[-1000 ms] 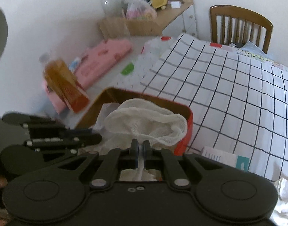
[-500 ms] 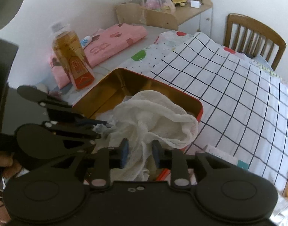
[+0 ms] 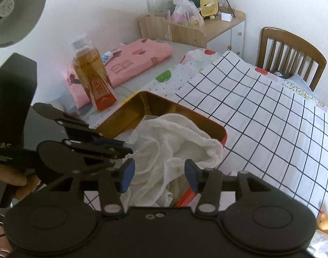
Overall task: Organize soft objects
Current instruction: 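Lower the tissue into the tin and open the right tool while the left tool releases the bag, then move both tools to the white cloth and yellow rubber chicken on the table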
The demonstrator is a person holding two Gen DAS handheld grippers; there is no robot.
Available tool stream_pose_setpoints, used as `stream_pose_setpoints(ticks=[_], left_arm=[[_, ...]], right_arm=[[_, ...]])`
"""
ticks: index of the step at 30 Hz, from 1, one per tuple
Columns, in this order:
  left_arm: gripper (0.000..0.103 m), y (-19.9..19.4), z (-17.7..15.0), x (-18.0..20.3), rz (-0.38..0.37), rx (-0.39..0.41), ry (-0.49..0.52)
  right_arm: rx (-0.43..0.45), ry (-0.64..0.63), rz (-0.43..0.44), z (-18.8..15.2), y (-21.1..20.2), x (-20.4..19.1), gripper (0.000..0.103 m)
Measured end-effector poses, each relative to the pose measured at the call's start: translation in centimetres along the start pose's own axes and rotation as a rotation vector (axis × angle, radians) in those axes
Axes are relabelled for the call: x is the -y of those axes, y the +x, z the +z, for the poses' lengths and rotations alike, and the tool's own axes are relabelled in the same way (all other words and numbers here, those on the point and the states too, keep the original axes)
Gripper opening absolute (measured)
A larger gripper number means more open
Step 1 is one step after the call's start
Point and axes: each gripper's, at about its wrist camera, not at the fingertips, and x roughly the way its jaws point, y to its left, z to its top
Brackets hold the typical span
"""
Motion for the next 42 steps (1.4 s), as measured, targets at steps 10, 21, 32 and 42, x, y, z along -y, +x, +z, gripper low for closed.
stream_pose_setpoints(ticks=[10, 21, 32, 42], left_arm=[[0.012, -1.3, -0.3, 0.5, 0.025, 0.018, -0.038], [0.013, -2.9, -1.1, 0.9, 0.067, 0.046, -0.098], [0.067, -4.7, -1.5, 2.5, 0.096, 0.100, -0.136], [0.073, -7.8, -0.6, 6.7, 0.083, 0.177, -0.105]], right_arm=[[0.050, -0.010, 0.016, -0.7, -3.6, 0.6, 0.058], [0.131, -0.010, 0.027, -2.3, -7.9, 1.7, 0.063], [0.176, -0.029, 0.045, -4.8, -12.5, 3.4, 0.066], [0.218, 0.019, -0.020, -8.5, -17.8, 8.2, 0.076]])
